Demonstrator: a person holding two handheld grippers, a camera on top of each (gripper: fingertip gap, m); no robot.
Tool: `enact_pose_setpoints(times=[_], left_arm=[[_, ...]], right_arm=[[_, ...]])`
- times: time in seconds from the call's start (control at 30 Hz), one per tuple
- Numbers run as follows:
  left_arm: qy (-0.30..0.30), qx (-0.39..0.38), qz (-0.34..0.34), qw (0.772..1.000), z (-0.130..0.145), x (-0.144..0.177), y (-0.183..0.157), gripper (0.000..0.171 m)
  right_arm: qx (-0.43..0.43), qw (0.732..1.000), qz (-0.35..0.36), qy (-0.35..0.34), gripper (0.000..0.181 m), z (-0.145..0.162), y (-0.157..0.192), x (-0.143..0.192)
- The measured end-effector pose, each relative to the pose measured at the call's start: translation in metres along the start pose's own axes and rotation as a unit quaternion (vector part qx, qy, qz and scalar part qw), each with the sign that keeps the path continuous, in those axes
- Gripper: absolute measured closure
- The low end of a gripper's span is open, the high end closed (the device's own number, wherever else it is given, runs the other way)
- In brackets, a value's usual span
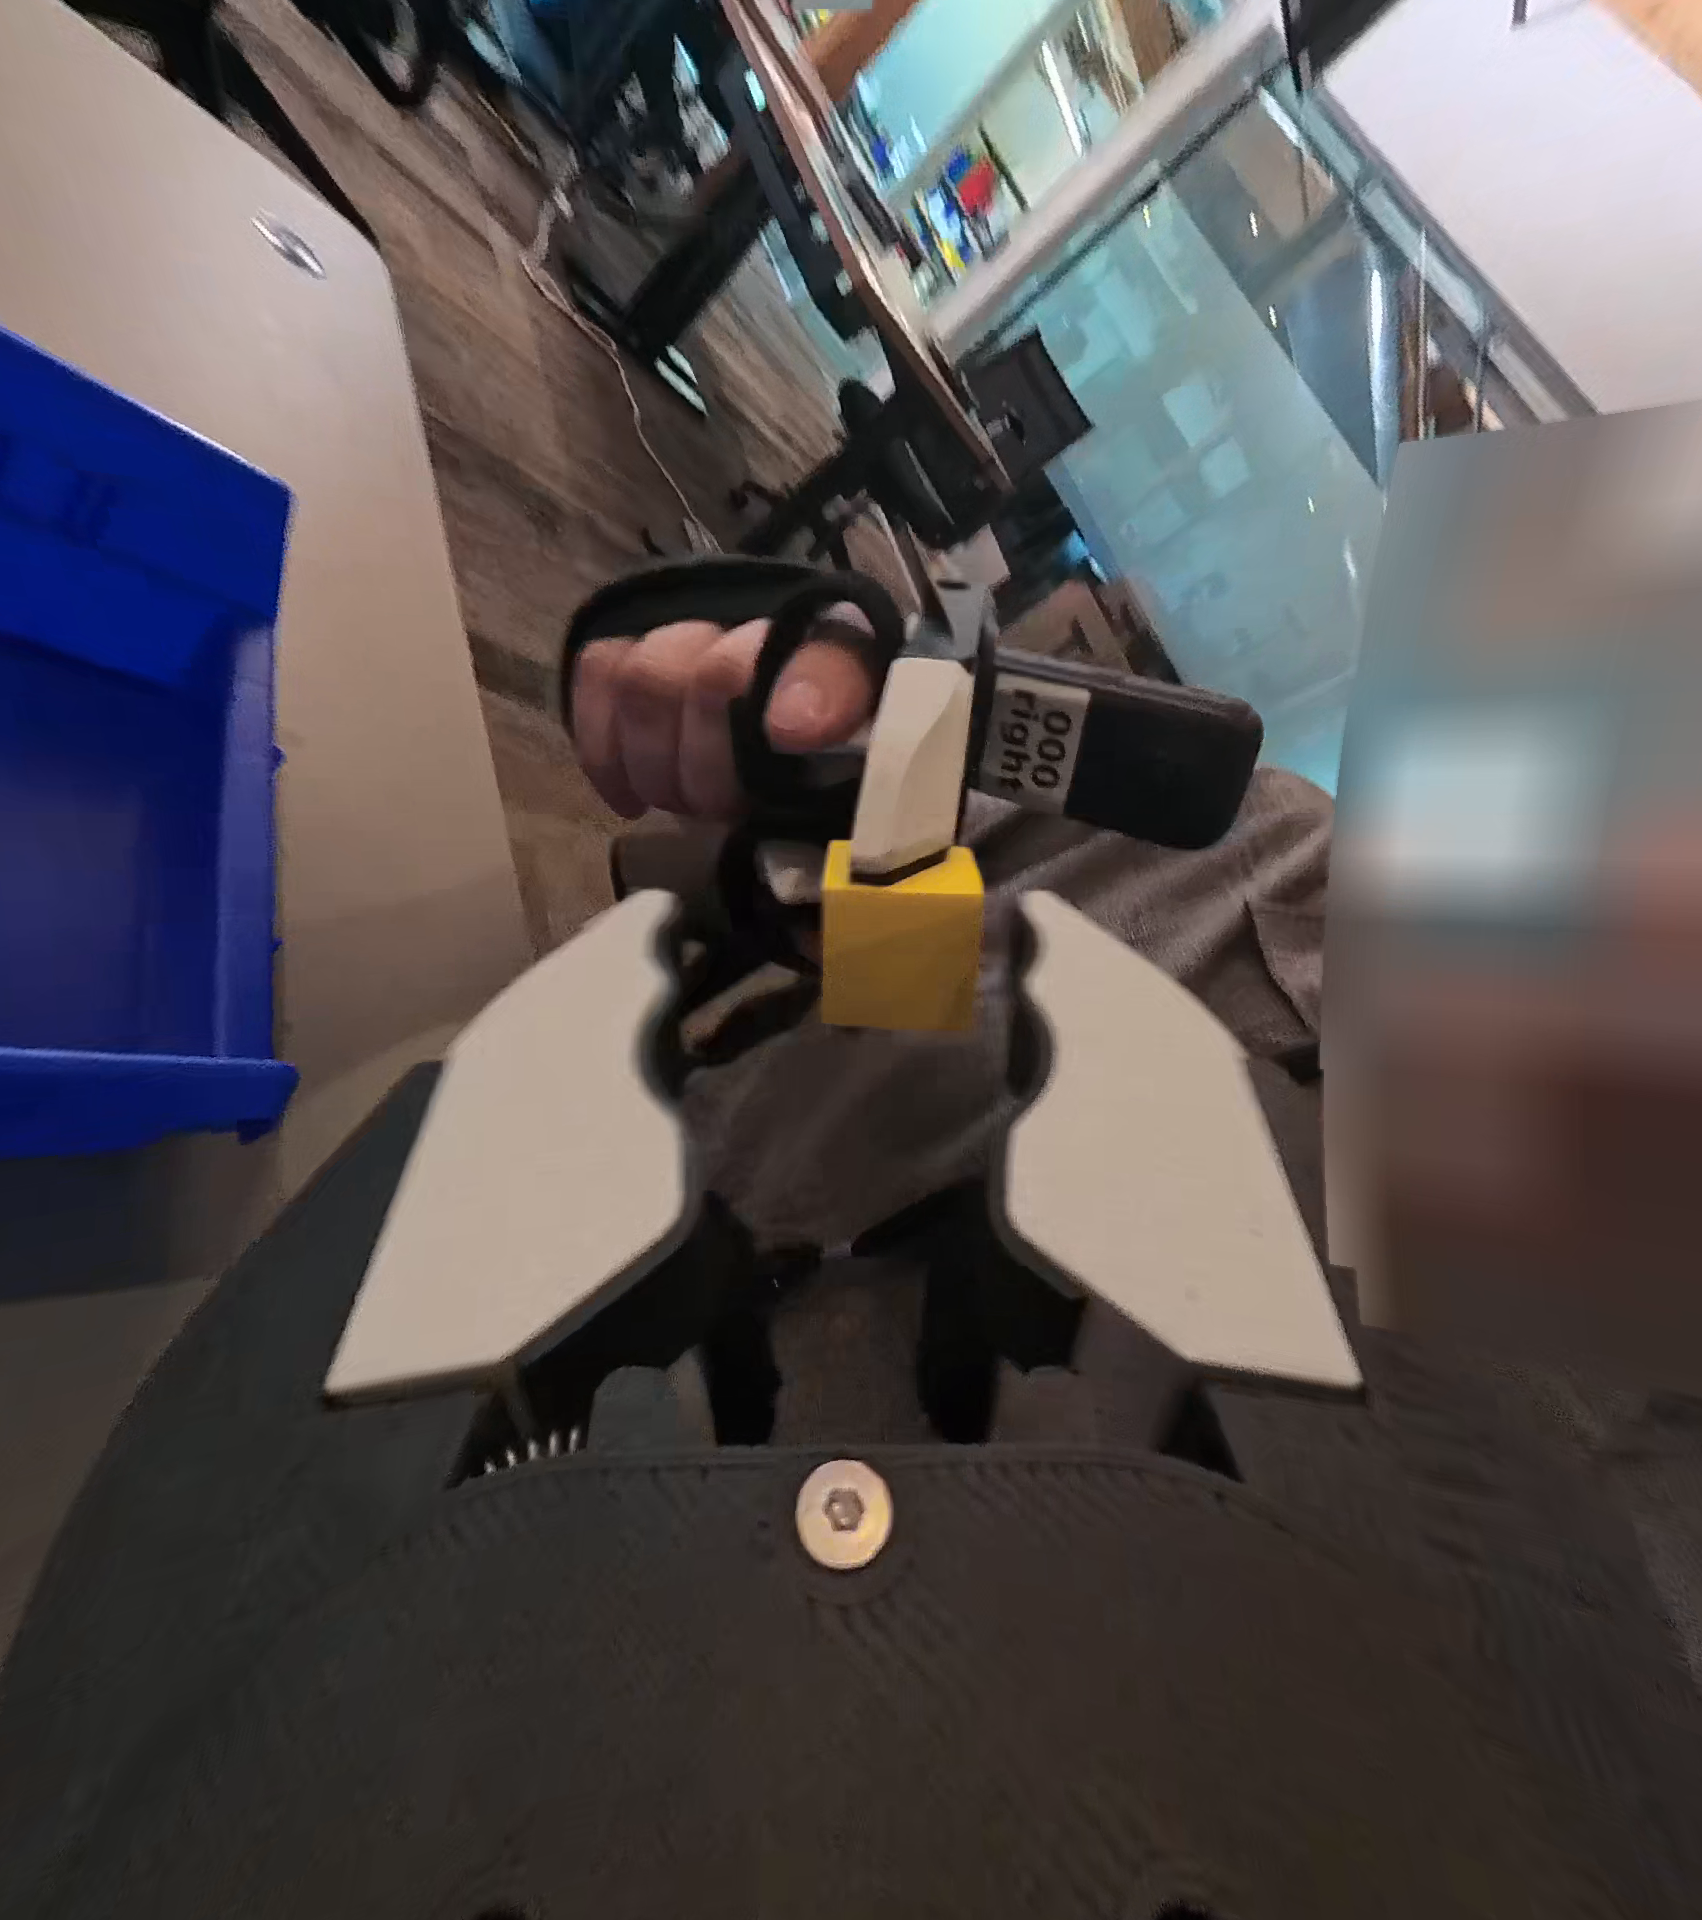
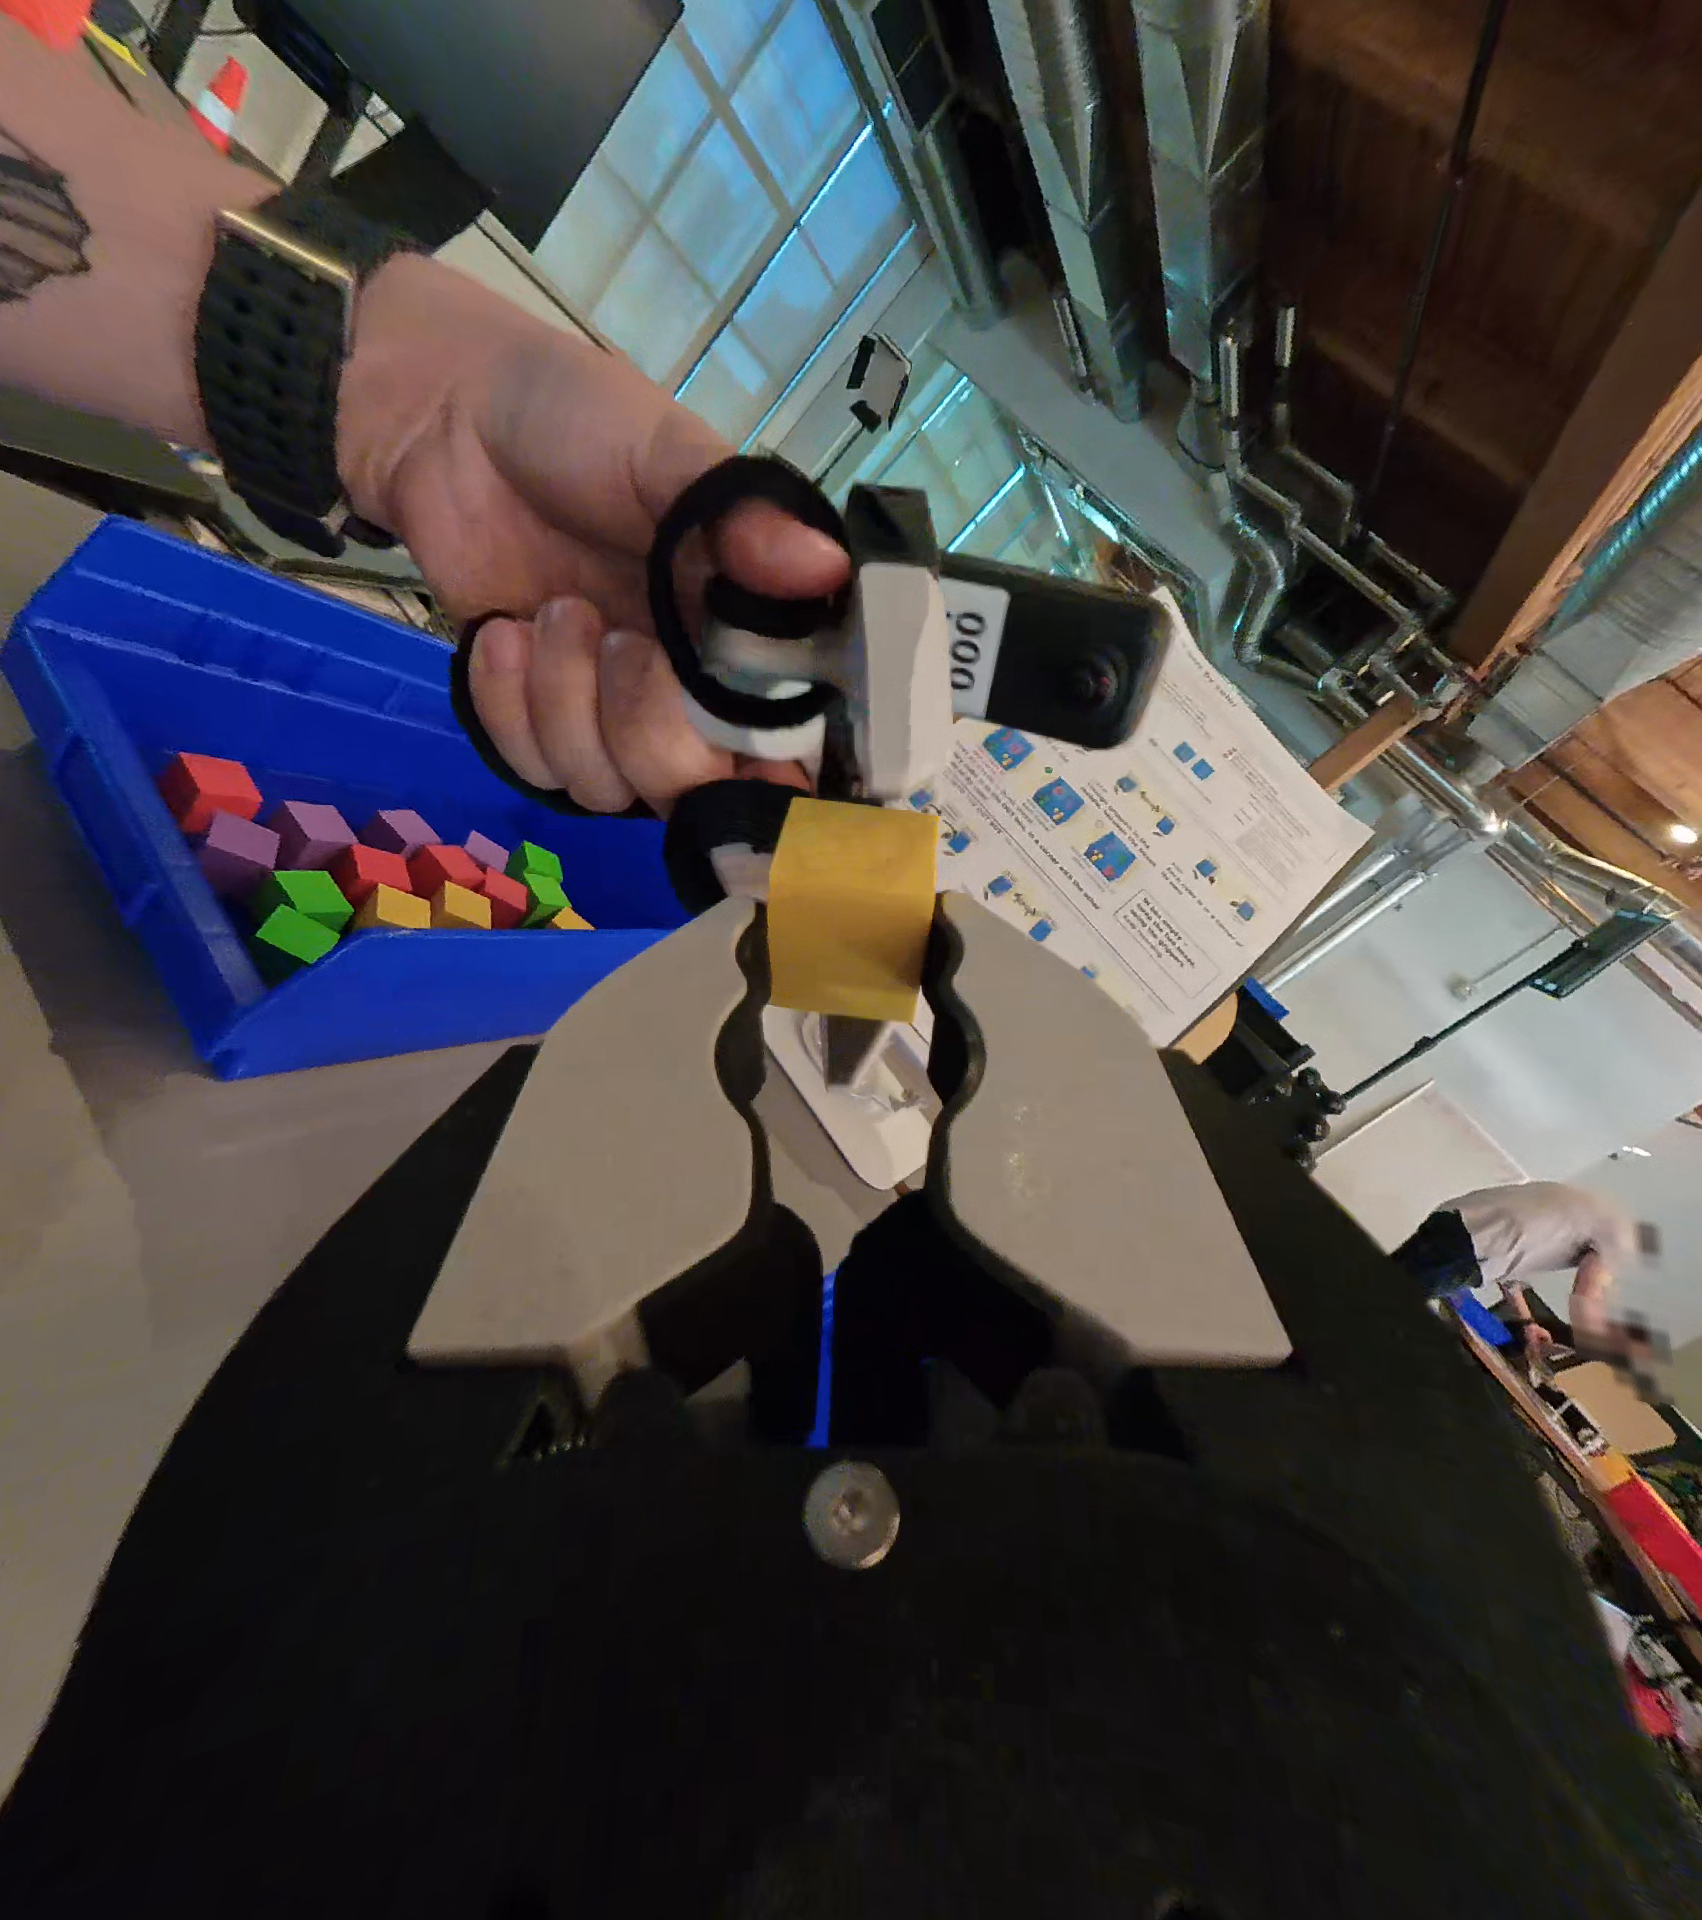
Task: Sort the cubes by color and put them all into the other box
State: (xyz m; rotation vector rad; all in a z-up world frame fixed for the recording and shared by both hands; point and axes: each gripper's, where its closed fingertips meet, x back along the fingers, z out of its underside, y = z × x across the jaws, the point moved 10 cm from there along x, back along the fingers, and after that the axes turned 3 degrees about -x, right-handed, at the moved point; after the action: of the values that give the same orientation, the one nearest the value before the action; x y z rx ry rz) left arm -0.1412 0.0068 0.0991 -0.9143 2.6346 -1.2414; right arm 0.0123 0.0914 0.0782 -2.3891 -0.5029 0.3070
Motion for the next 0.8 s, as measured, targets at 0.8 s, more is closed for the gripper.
enact_pose_setpoints(times=[0.8], left_arm=[[-0.298, -0.255, -0.608, 0.691, 0.136, 0.127, -0.143, 0.113]], right_arm=[[-0.234, 0.679, -0.106, 0.688, 0.152, 0.272, -0.132, -0.108]])
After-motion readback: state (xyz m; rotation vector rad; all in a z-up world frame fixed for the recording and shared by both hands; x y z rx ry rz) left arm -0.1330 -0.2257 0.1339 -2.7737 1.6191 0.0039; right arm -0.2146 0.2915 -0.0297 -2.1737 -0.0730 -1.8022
